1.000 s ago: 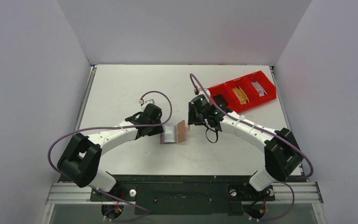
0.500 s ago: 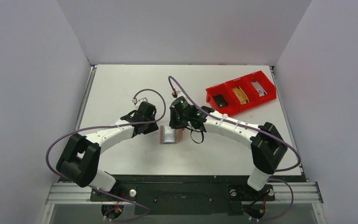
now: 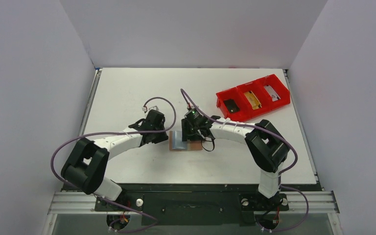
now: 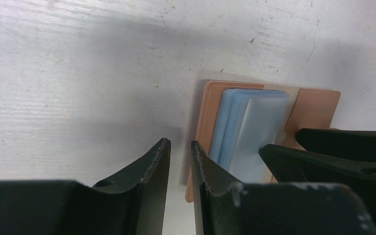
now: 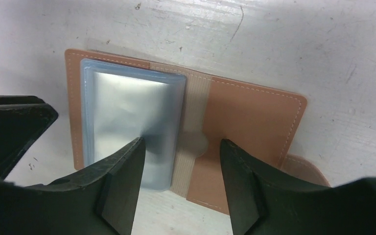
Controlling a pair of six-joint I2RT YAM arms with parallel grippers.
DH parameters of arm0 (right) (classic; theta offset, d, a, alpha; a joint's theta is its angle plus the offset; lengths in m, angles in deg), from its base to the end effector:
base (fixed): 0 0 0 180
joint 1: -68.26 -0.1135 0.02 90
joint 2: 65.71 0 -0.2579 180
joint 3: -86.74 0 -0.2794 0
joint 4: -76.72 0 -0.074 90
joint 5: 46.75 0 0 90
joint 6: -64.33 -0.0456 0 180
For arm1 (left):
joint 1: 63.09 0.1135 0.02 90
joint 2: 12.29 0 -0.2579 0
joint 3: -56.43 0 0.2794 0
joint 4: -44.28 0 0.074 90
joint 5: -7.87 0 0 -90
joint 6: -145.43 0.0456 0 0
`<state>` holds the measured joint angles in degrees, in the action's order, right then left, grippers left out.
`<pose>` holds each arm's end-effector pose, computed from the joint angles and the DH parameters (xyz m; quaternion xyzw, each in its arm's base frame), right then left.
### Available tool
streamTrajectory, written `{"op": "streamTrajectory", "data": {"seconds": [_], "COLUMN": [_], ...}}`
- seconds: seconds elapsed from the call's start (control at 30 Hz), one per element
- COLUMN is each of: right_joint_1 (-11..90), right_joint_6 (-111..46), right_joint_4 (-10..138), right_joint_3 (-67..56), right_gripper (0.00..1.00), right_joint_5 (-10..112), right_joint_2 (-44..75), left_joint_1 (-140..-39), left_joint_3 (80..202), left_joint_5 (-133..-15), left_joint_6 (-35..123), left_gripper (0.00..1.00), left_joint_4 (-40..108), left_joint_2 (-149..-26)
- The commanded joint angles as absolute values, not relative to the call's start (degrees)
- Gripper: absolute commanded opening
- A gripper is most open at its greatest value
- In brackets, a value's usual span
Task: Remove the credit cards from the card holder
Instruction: Open the card holder at the center of the board.
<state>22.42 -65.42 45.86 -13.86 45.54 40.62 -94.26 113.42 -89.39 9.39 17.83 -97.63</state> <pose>0.2811 0.2921 0.1333 -0.0566 0.9589 0.2025 0.1905 0.2714 -0.1574 0.1404 -0.1421 0.9408 -0.1411 0.2735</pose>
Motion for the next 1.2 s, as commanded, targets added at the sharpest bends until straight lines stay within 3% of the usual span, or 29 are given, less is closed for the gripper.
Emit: {"op": "streamTrajectory", "data": {"seconds": [0.0,0.5,0.87,1.03,1.17], "right_joint_1": [22.06,20.28,18.49,18.92,19.37], "right_joint_6": [-65.27,-66.36,-66.61,-67.28,-68.09], "right_joint_4": [51.37,57.48,57.70,56.40,57.49], "right_joint_3": [-14.66,-17.92,-18.21,-18.22,-20.03], "right_gripper": [0.57,0.67,0.69,0.64,0.53], "right_joint_5": [46.58,49.27,49.07,48.04,48.33], "right_joint_2": [41.36,38.91,39.87,41.23,40.71], "left_joint_1": [-95.56,-97.45,-97.41,-97.41,-97.36], "left_joint_3": [113.18,109.86,110.02,109.79,109.53], "left_joint_5": [-87.54,-88.71,-88.82,-88.81,-89.05], "left_joint_6": [9.51,4.44,4.25,4.18,4.24], "left_gripper": [0.19,0.13,0.13,0.13,0.13], "left_joint_4": [21.63,23.22,22.62,22.46,22.10], "left_joint_2": [-100.05,-100.50,-100.57,-100.19,-99.56]}}
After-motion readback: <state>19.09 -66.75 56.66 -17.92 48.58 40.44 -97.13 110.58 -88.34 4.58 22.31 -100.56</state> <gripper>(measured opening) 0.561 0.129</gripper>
